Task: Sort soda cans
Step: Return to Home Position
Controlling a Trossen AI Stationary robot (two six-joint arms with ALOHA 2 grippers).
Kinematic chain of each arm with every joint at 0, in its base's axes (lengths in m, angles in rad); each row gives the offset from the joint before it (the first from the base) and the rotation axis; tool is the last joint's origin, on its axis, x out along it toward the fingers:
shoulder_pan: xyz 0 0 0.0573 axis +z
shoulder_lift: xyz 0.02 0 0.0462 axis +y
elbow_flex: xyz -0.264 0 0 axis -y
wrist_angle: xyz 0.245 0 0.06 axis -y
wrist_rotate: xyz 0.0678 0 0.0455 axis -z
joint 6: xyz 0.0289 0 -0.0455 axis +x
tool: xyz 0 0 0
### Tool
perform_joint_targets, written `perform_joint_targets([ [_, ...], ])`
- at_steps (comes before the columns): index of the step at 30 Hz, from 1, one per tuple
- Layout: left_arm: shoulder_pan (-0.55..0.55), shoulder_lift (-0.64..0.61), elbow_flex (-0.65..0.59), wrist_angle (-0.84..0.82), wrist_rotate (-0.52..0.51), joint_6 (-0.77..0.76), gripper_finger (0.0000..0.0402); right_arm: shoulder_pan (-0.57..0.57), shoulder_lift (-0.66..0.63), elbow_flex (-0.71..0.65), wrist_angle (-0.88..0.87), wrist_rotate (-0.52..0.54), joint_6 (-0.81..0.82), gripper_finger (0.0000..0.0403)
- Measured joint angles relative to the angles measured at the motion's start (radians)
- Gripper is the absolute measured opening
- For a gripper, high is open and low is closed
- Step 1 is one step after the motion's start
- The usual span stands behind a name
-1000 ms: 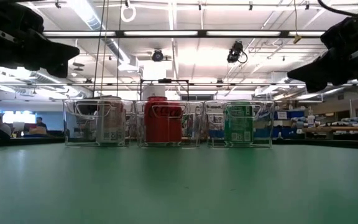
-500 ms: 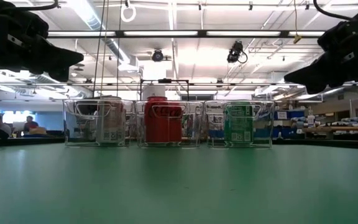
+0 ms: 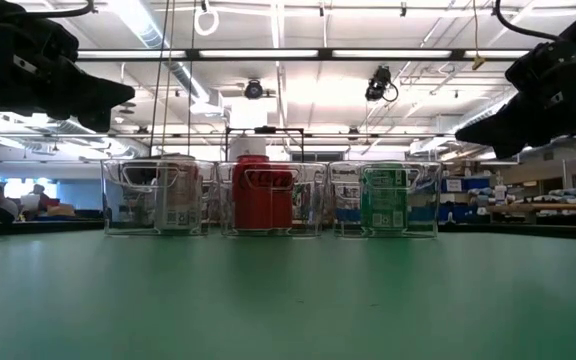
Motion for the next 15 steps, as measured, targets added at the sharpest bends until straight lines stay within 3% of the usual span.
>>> perform_joint_targets([
  [15,0.000,0.000,0.000,0.009,0.000,0.004,0.0010,0.000,0.016,0.000,0.000,0.001,-0.002,0.0003],
])
